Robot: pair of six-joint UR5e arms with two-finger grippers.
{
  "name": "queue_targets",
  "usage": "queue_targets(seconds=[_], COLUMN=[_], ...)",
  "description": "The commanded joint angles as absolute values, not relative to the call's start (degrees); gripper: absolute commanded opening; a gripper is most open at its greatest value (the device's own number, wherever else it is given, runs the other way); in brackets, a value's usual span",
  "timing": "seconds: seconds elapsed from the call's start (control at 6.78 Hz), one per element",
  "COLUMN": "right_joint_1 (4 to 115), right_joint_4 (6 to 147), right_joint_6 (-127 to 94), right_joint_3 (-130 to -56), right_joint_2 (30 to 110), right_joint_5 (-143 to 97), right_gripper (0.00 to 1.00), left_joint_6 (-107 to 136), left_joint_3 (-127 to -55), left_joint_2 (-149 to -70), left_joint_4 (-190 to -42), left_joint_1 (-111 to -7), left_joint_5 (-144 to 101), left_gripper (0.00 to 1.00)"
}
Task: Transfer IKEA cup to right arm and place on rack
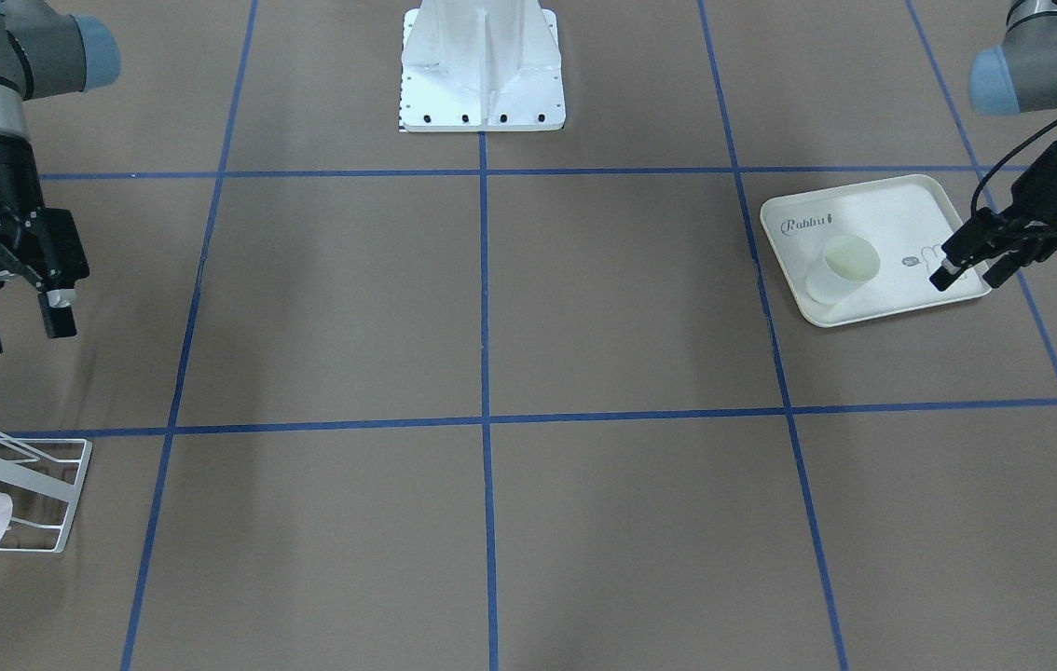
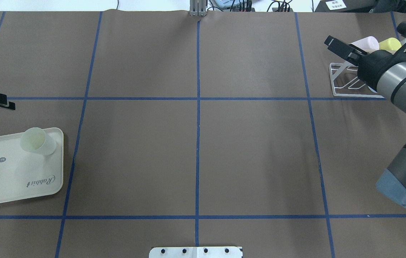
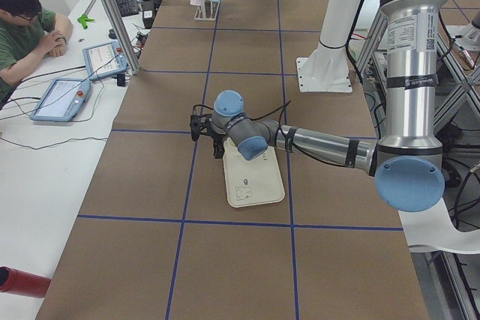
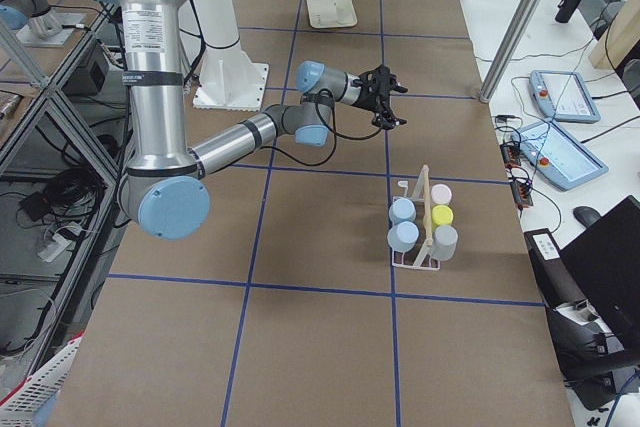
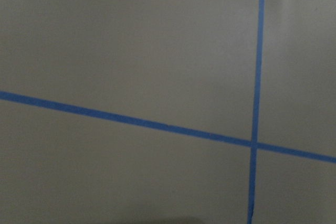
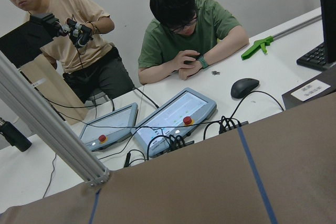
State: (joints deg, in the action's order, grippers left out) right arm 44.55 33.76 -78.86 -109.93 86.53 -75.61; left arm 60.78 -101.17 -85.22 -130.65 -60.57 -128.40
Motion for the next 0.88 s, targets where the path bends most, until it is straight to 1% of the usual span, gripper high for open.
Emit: queue_targets(seconds=[0.0,0.44,0.59,0.74], right_joint_1=[43.69,42.89,42.89,42.72], right_joint_4=[33.58,33.22,33.22,33.22], right_joint_6=[-85.84,-86.13,-86.13,-86.05], right_joint_3=[-110.3,-110.13,-110.04,-109.87], right_joint_2=[84.82,84.81,84.81,84.73], right_joint_5=[-80.06,-80.07,-80.07,-80.07], right_gripper=[1.0,1.0,1.0,1.0], left_joint_6=[61.0,60.91,60.91,60.91], left_joint_3=[-101.25,-101.34,-101.25,-101.25], left_joint_2=[-84.55,-83.5,-82.97,-82.97], left_joint_4=[-129.11,-129.11,-129.11,-129.11], left_joint_1=[-54.43,-51.77,-50.9,-50.8], left_joint_5=[-128.15,-127.97,-127.79,-127.71], left_gripper=[1.0,0.99,0.95,0.74])
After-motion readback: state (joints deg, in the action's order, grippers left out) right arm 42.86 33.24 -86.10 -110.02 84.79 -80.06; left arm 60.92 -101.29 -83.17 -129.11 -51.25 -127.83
